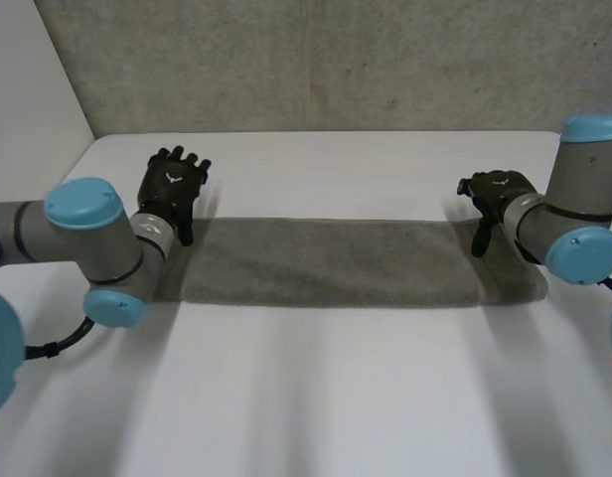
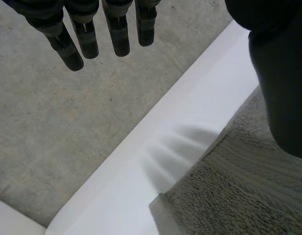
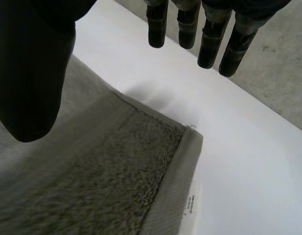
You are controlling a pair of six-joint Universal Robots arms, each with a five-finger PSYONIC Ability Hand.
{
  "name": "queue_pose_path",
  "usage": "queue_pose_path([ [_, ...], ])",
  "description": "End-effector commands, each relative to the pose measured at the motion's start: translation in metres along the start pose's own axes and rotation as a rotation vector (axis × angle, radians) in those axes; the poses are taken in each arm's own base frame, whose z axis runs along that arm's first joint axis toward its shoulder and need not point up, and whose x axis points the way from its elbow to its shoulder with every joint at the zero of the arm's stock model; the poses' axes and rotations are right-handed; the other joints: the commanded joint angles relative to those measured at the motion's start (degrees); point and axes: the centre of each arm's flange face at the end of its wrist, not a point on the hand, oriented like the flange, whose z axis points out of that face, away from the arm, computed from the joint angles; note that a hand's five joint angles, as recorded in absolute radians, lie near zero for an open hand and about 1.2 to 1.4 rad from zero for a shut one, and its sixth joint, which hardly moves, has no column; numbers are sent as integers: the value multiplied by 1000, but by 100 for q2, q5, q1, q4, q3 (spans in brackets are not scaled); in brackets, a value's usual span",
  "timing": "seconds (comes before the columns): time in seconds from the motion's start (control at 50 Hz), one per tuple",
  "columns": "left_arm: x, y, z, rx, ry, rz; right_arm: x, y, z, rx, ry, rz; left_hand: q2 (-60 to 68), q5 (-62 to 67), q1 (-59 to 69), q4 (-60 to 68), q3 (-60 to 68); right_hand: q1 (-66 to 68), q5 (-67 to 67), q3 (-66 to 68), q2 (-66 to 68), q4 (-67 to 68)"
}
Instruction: Fold the towel.
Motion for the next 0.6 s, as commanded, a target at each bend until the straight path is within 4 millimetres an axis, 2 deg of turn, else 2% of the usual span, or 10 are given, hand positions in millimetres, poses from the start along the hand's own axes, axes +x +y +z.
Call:
queue_pose_path([
  [0.02,-23,-29,-37,-10,-32,-31,-2,-14,-52,43,-23,12,-485,-1268,-535,-500,-429,-346,-337,-433,-455,-493],
  [0.12,-31,-36,-71,-30,-30,-104,-1,-7,-78,55,-40,5,-468,-1251,-518,-483,-412,-346,-337,-433,-455,-493],
  [0.16,-28,-37,-89,-48,-18,-176,4,3,-82,36,-36,5,-468,-1251,-518,-483,-412,-346,-337,-433,-455,-493],
  [0.26,-22,-32,-109,-87,-1,-307,10,39,-86,-45,-55,-34,-468,-1251,-518,-483,-412,-346,-337,-433,-455,-493],
  [0.44,-19,-27,-117,-114,3,-425,19,59,-73,-58,-35,-51,-468,-1251,-518,-483,-412,722,731,635,613,575],
  [0.48,-19,-27,-117,-114,3,-425,17,67,-67,-74,-40,-49,-468,-1251,-518,-483,-412,2093,2102,2006,1984,1946],
  [0.5,-19,-27,-117,-114,3,-425,17,68,-67,-74,-40,-49,-468,-1251,-518,-483,-412,2102,2111,2014,1993,1955],
  [0.54,-18,-27,-118,-115,3,-425,19,68,-64,-68,-30,-51,-468,-1251,-518,-483,-412,4177,4186,4089,4068,4030],
  [0.56,-18,-27,-118,-115,3,-425,19,68,-64,-68,-30,-51,-468,-1251,-518,-483,-412,4187,4196,4100,4078,4040],
  [0.6,-18,-26,-118,-116,3,-427,26,67,-62,-58,-6,-48,-468,-1251,-518,-483,-412,6644,6653,6556,6535,6497],
])
